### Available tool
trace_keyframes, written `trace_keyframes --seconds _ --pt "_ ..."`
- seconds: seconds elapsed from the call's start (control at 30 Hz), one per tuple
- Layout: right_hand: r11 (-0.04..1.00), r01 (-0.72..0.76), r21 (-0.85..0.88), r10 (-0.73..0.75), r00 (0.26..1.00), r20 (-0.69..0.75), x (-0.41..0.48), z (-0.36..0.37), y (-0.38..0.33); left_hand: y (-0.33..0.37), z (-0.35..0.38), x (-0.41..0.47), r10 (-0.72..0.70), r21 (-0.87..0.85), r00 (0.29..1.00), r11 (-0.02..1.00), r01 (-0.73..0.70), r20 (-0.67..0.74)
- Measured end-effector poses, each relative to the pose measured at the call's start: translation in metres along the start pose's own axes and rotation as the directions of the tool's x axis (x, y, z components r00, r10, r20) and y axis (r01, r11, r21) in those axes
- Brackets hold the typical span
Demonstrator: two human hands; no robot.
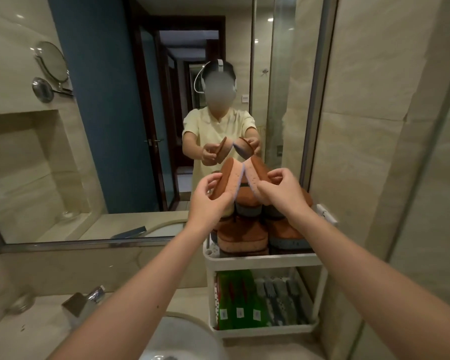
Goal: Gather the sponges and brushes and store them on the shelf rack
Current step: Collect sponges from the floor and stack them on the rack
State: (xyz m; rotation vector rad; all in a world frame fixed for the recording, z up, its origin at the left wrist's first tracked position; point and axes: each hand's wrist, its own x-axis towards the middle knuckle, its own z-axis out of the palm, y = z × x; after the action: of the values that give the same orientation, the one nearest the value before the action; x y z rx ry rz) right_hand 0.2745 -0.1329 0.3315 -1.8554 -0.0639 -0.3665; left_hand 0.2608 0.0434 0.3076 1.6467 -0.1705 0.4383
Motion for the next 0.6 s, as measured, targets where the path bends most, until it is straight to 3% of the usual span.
trace_keyframes --seconds 0.23,0.43,0.6 --pt "0.953 0.056 -0.298 -0.062 0.998 -0.011 -0.011 -0.027 0.019 -0.015 0.011 -0.014 0.056 0.126 0.998 0.990 -0.058 0.020" --pt "0.763 0.145 -0.630 -0.099 0.989 0.108 -0.014 -0.041 0.027 -0.026 0.011 -0.025 0.122 0.379 0.980 0.909 -0.174 0.158" --pt "0.655 0.197 -0.729 -0.140 0.980 0.139 -0.023 -0.040 0.035 -0.032 0.015 -0.026 0.135 0.530 0.966 0.815 -0.234 0.218"
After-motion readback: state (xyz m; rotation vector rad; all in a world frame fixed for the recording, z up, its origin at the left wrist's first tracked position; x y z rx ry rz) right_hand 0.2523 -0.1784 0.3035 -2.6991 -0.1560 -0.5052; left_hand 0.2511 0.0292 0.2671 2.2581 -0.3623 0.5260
